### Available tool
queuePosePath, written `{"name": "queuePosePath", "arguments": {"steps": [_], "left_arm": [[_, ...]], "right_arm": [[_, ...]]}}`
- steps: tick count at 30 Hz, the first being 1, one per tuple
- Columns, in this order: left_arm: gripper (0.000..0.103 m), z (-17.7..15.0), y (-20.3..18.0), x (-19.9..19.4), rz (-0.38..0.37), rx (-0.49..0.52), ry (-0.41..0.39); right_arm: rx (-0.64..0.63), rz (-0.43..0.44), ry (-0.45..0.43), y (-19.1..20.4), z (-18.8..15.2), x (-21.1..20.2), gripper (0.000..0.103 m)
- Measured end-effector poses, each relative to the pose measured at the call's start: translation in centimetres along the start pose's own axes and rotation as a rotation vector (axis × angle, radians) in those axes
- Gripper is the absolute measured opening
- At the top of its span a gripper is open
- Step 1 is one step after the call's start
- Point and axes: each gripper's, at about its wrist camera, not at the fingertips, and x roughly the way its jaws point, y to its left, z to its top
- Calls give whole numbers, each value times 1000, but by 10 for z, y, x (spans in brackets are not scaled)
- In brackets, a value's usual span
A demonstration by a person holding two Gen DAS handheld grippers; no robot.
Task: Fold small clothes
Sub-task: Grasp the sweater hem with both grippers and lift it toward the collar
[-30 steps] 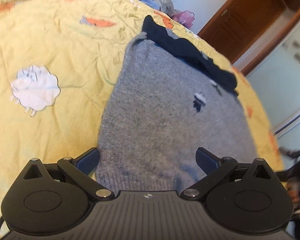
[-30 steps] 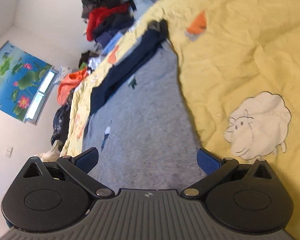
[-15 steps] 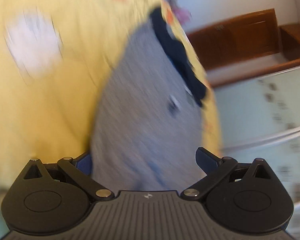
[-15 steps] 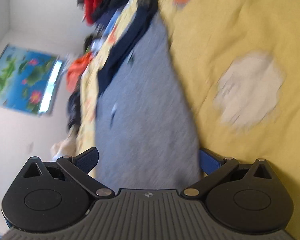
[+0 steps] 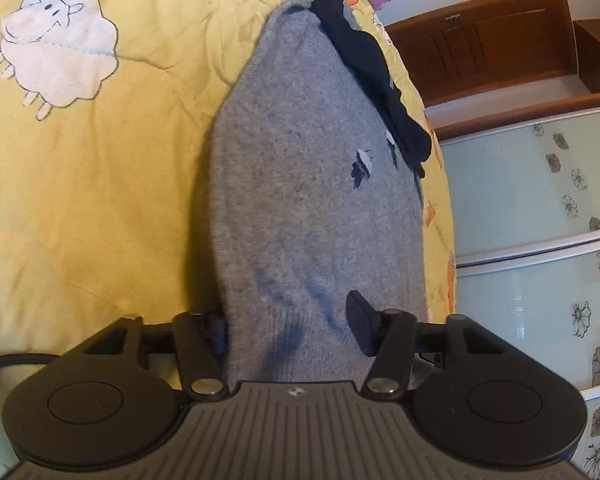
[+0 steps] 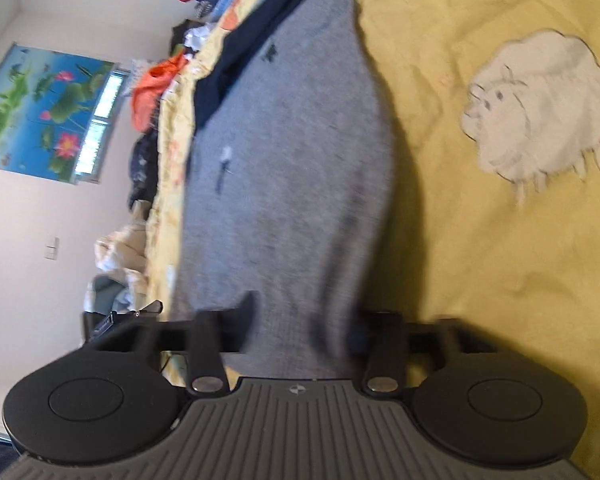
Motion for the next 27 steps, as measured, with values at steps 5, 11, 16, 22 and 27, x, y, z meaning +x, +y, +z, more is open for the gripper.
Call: {"name": "queuePosePath", "arguments": {"steps": [5, 11, 16, 22, 27], "left_arm": [[5, -5, -4, 2, 115, 84, 30], [5, 5, -22, -15, 73, 127, 9], [5, 49, -61, -34, -44, 197, -83], [5, 147, -115, -16, -145, 304, -227], [5, 237, -141, 31, -106, 334, -291]], "right_arm": [[20, -5, -13, -11, -6, -1, 14], [14, 43, -35, -5, -1, -12, 13], [-15, 176, -115, 20, 36, -27, 12], [-31, 333, -266, 45, 134, -23, 12], [43, 413, -367, 43, 233, 2, 12]]}}
